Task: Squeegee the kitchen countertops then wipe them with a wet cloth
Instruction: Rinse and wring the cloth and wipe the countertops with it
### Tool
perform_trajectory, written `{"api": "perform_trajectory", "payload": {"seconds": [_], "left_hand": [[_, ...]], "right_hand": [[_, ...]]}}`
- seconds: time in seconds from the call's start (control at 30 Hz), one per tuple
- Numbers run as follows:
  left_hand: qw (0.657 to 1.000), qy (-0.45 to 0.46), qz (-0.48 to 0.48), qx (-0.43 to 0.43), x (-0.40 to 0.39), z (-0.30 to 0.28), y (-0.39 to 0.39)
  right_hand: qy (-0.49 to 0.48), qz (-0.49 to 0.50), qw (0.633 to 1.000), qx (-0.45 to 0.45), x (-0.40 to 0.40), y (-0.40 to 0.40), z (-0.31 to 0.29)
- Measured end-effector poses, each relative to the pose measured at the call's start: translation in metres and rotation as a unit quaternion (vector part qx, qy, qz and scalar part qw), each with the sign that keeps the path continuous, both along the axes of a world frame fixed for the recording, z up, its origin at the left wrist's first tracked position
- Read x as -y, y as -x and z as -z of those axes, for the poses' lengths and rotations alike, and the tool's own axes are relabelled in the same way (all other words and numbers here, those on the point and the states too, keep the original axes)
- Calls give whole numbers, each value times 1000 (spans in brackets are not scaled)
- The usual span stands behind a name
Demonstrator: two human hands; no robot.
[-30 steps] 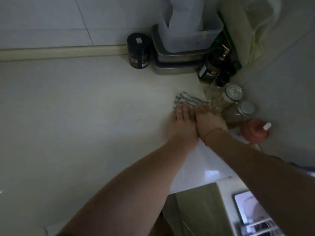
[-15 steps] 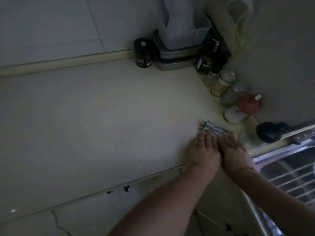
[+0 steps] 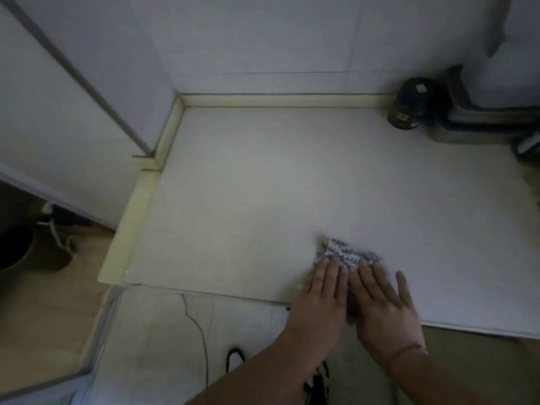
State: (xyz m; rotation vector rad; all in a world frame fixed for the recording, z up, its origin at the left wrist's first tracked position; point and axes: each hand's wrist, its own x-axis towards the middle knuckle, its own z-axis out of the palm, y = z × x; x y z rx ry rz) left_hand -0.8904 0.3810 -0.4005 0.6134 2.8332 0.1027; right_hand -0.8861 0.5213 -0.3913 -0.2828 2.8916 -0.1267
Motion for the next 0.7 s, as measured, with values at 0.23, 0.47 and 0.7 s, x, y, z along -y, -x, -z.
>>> {"api": "perform_trajectory", "payload": {"seconds": [0.23, 0.47, 0.7], "left_hand": [[991, 26, -129, -1, 179, -1, -11], [988, 29, -152, -12, 326, -1, -16], [991, -1, -136, 2, 411, -1, -32]], "right_hand": [[20, -117, 993, -2, 186, 26, 5], [20, -155, 988, 2, 333, 28, 12], [8, -188, 982, 17, 412, 16, 7]]}}
